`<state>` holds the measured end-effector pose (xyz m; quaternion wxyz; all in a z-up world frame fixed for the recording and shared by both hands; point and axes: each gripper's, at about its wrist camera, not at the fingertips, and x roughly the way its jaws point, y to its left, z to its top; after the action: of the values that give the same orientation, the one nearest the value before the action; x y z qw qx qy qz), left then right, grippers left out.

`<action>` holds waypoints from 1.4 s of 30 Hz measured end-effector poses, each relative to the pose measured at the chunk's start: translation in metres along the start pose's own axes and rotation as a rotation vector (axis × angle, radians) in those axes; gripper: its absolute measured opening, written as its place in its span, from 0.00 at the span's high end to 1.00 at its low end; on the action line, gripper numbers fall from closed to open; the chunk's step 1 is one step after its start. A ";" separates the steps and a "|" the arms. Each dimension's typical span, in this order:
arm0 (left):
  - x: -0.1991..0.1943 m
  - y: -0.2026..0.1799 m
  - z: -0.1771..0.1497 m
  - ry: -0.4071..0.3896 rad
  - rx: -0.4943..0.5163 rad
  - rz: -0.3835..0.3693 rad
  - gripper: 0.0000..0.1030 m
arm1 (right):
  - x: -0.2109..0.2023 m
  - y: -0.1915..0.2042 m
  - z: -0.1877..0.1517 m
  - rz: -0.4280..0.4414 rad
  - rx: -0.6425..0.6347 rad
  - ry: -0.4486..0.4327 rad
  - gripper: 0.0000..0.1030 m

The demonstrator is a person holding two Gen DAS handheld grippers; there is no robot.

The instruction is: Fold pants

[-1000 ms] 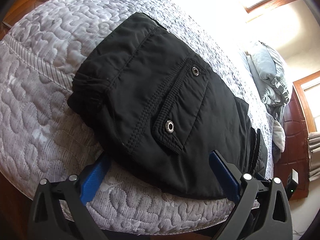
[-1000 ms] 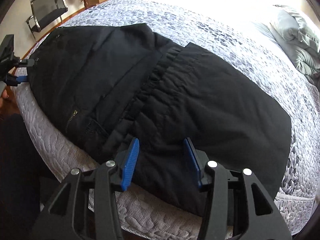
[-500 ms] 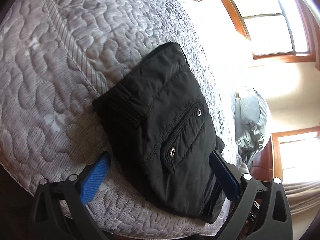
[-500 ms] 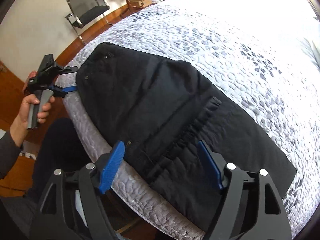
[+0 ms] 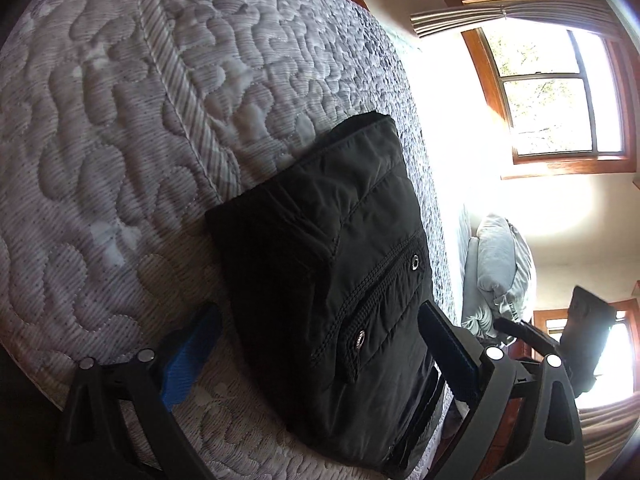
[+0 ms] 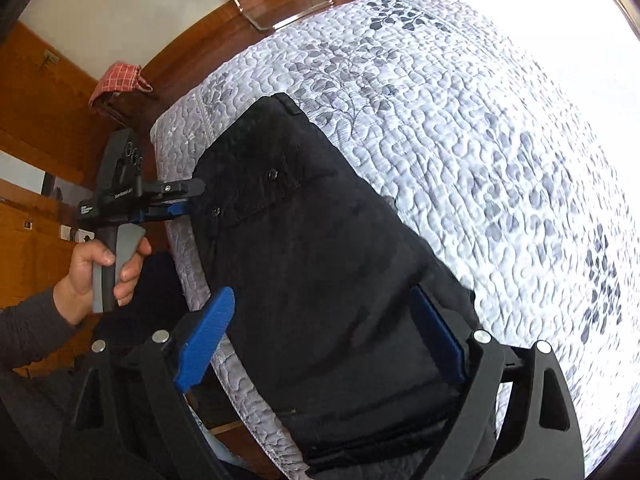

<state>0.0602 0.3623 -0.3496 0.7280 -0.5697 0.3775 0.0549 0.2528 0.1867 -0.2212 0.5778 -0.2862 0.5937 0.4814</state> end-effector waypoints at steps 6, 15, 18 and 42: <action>0.009 -0.015 -0.001 -0.019 0.000 0.002 0.09 | 0.035 0.006 0.067 0.013 -0.090 0.090 0.13; 0.004 0.001 -0.003 -0.037 -0.046 0.026 0.13 | 0.083 0.014 0.119 0.073 -0.187 0.174 0.13; 0.007 -0.002 -0.003 -0.030 -0.030 0.030 0.14 | 0.098 0.017 0.133 0.102 -0.212 0.202 0.13; 0.014 0.002 0.005 -0.030 -0.060 0.092 0.45 | 0.179 0.036 0.192 0.261 -0.322 0.427 0.13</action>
<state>0.0712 0.3621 -0.3598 0.7129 -0.5723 0.3905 0.1084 0.2691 0.4125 -0.3599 0.3203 -0.3901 0.6497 0.5685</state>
